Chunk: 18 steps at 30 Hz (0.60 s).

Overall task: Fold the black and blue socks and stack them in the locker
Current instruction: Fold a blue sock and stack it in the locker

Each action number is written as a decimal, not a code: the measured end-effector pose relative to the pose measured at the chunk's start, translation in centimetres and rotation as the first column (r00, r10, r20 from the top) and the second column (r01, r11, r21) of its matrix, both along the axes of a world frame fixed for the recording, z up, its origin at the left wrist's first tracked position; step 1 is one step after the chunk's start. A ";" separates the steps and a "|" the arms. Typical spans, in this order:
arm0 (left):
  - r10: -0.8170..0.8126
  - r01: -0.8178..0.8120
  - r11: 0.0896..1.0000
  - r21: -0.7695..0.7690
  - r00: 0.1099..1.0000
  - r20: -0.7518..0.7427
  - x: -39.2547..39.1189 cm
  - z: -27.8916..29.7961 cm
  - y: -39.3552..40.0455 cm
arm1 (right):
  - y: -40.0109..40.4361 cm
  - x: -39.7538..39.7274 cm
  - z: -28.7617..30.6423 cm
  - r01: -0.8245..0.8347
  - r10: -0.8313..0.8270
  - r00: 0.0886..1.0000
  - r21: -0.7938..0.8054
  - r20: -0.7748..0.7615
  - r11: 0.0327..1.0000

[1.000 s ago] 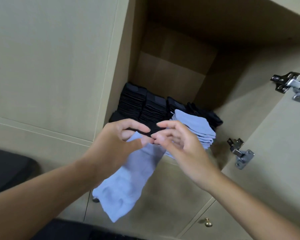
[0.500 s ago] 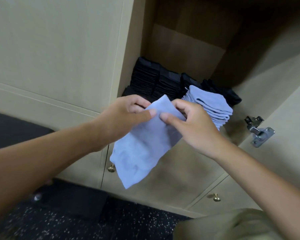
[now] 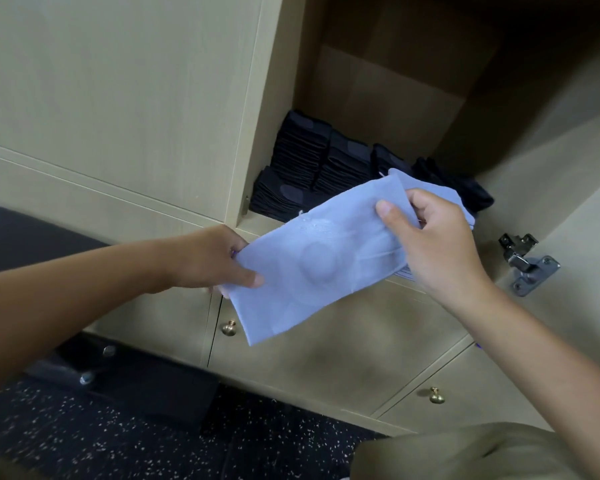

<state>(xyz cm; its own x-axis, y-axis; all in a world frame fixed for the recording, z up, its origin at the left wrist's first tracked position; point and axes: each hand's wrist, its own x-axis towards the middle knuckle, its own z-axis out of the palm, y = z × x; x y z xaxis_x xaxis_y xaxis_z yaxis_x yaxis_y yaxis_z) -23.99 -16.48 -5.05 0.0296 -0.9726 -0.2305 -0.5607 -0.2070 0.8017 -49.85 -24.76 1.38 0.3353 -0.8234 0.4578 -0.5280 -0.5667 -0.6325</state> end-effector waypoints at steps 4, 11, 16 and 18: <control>0.319 -0.312 0.948 0.066 0.923 -0.217 1.1 0.7 -0.1 | 0.2 -0.5 -0.2 0.008 -0.008 1.000 0.030 -0.003 1.000; 0.380 -0.429 0.902 -0.043 0.838 -0.391 1.6 3.1 1.0 | 1.0 -0.4 0.1 -0.050 0.054 0.998 0.152 -0.027 0.987; 0.297 -0.404 0.888 -0.220 0.869 -0.397 0.1 4.9 1.5 | 2.5 1.2 0.4 -0.108 0.115 0.992 0.104 -0.060 0.989; 0.249 -0.358 0.902 -0.240 0.888 -0.387 -1.0 5.0 1.6 | 3.0 1.9 0.3 -0.152 0.160 0.985 0.113 -0.071 0.982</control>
